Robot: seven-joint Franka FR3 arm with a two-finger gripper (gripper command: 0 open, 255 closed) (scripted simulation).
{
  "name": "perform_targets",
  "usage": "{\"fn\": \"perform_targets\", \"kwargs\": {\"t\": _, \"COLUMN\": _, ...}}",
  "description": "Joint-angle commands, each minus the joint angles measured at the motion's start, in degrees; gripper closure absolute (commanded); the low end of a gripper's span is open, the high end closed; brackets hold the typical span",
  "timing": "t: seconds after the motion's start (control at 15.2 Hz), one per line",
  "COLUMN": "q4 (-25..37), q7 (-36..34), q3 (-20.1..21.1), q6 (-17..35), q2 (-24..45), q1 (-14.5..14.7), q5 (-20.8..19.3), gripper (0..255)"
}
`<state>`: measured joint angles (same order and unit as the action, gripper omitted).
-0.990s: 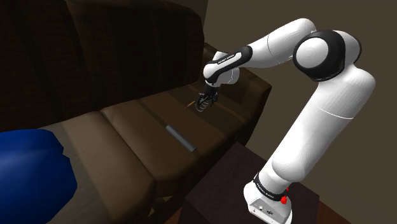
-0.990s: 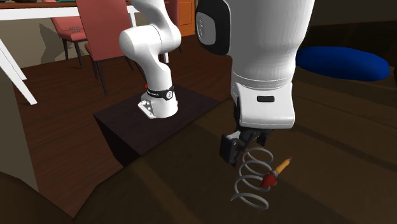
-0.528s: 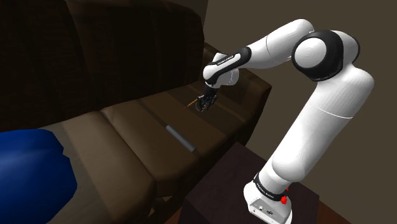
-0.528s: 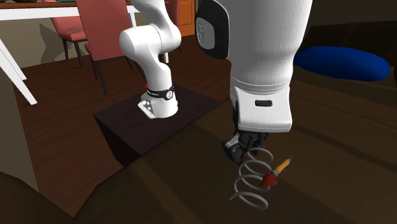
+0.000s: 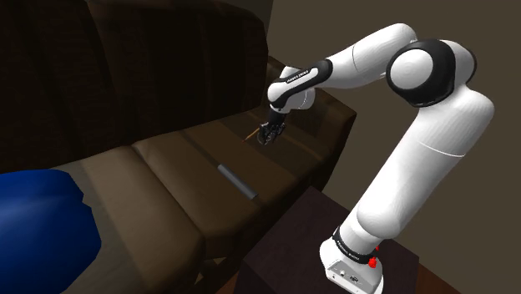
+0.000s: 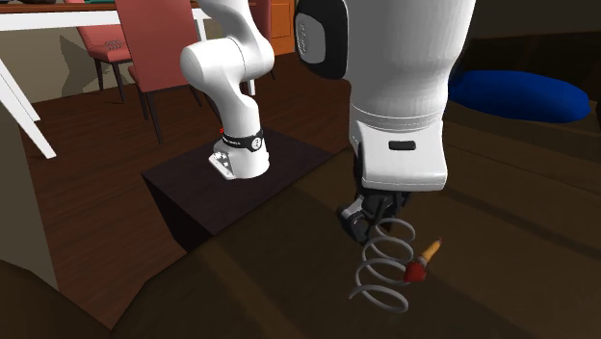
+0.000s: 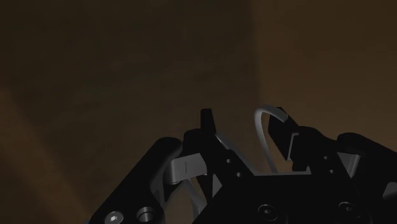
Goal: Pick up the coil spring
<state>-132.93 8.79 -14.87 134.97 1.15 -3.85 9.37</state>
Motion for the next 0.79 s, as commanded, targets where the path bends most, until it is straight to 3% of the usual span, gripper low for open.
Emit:
{"fn": "perform_targets", "kwargs": {"t": 0.0, "q4": 0.46, "q7": -0.62, "q3": 0.02, "q6": -1.36, "q2": -0.96, "q1": 0.05, "q5": -0.56, "gripper": 255}}
{"fn": "perform_targets", "kwargs": {"t": 0.73, "q4": 4.25, "q7": -3.04, "q3": 0.09, "q6": -9.64, "q2": -5.79, "q1": -0.06, "q5": -3.07, "gripper": 255}}
